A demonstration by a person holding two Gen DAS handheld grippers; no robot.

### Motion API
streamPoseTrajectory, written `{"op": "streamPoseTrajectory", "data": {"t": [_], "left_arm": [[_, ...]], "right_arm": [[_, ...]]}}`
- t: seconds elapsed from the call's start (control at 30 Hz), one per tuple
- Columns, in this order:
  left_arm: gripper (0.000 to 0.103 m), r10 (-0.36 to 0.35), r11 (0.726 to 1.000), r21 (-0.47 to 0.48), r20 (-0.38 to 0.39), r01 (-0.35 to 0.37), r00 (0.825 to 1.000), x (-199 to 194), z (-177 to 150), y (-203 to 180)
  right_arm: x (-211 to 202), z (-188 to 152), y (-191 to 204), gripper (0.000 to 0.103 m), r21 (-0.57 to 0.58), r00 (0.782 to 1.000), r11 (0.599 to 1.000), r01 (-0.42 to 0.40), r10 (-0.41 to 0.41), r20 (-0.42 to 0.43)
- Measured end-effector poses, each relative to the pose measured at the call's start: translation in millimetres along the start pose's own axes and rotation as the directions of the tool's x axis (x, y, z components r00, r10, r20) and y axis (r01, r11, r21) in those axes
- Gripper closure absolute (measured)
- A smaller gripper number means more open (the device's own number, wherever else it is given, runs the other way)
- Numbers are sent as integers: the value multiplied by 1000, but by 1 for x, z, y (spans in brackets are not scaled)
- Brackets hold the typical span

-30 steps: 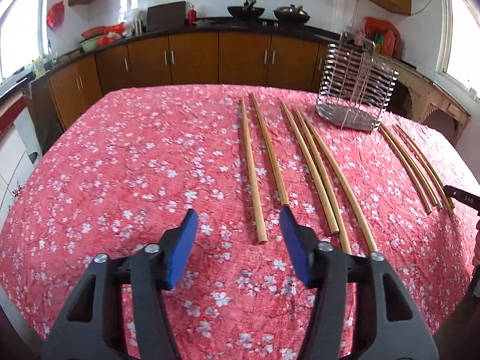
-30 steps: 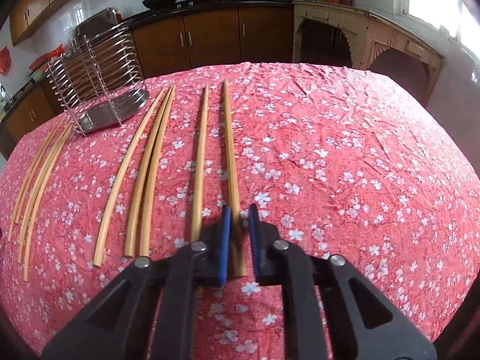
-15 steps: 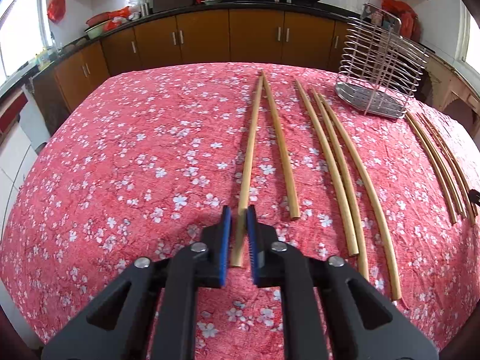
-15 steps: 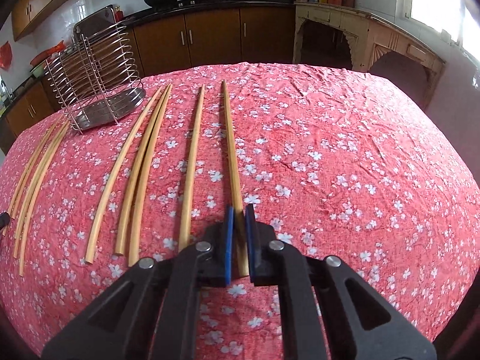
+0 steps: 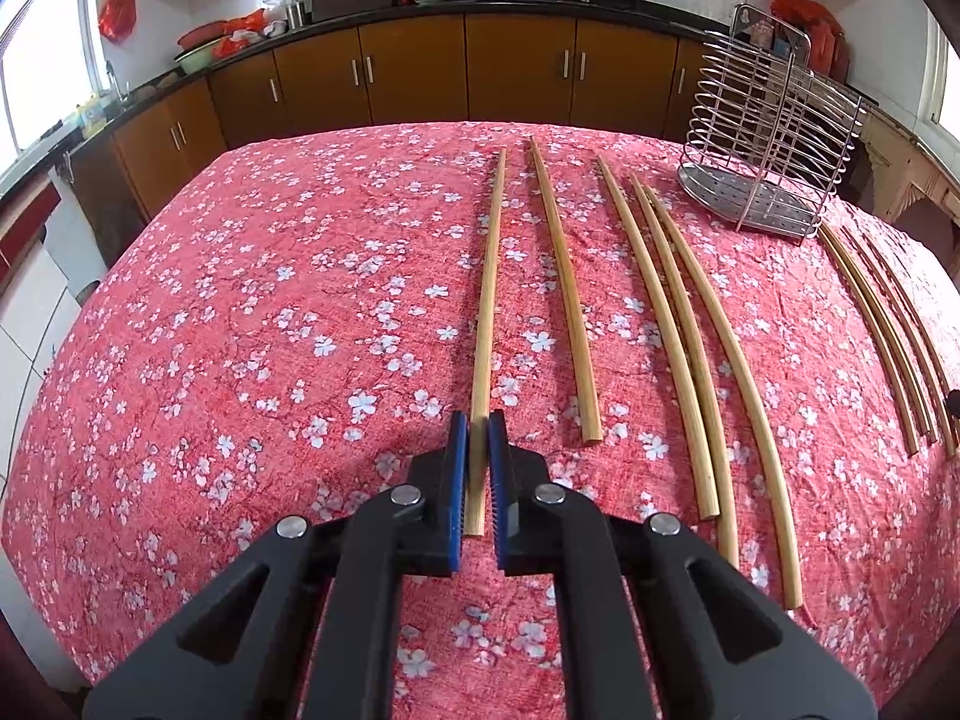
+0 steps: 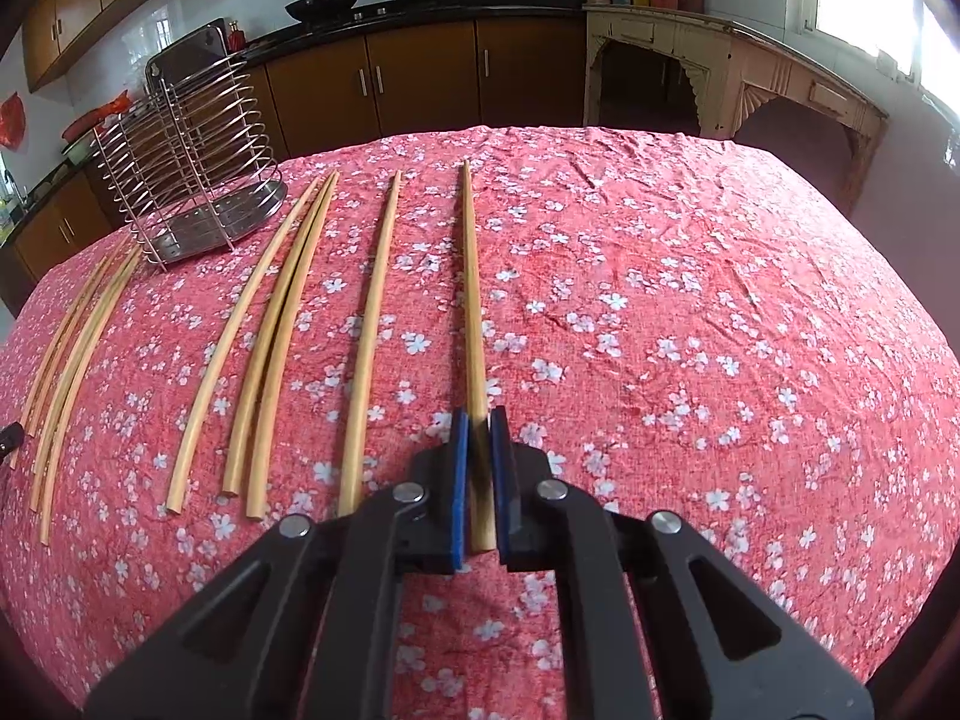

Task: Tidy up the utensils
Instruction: 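Close the right tool on a wooden chopstick while the left tool grasps another chopstick, then lift the chopsticks upright with both tools and carry them over the wire holder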

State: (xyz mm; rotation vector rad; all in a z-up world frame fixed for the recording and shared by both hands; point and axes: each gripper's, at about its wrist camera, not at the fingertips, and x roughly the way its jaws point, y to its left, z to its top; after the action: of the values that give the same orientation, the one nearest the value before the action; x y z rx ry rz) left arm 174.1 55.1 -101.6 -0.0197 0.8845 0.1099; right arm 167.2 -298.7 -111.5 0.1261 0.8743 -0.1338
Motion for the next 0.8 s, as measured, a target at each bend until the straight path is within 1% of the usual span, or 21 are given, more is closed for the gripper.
{"op": "streamPoseTrajectory", "data": {"t": [0.07, 0.2, 0.37, 0.47, 0.6, 0.63, 0.7, 0.73, 0.8], "left_arm": [[96, -7, 1000, -12, -1, 7, 1000, -2, 0, 2], [97, 5, 1000, -4, 37, -5, 999, -16, 1, 3], [97, 0, 1000, -7, 104, 0, 995, -38, 11, 6], [97, -13, 1000, -9, 156, 15, 988, -52, 21, 9], [97, -46, 999, -10, 238, 50, 970, -74, 39, 13], [97, -60, 998, -10, 270, 65, 961, -82, 46, 14], [97, -73, 997, -9, 307, 80, 949, -90, 51, 16], [97, -85, 996, -10, 334, 93, 939, -95, 58, 17], [97, -107, 993, -15, 363, 121, 926, -101, 65, 18]], "right_arm": [[-2, -3, 1, 95, 6, 1000, 1000, -5, 5, 3], [-10, -8, -2, 95, 14, 1000, 1000, -24, 24, 11], [-36, -2, -3, 95, 5, 996, 999, -35, 34, 79], [-61, 7, -5, 95, 7, 989, 999, -40, 38, 145], [-89, 22, -7, 95, 15, 973, 999, -50, 45, 227], [-94, 26, -7, 95, 15, 968, 999, -49, 43, 247], [-104, 38, -7, 95, 19, 957, 999, -47, 39, 287], [-107, 45, -7, 95, 22, 952, 999, -47, 38, 304], [-113, 57, -7, 95, 28, 942, 998, -48, 36, 334]]}}
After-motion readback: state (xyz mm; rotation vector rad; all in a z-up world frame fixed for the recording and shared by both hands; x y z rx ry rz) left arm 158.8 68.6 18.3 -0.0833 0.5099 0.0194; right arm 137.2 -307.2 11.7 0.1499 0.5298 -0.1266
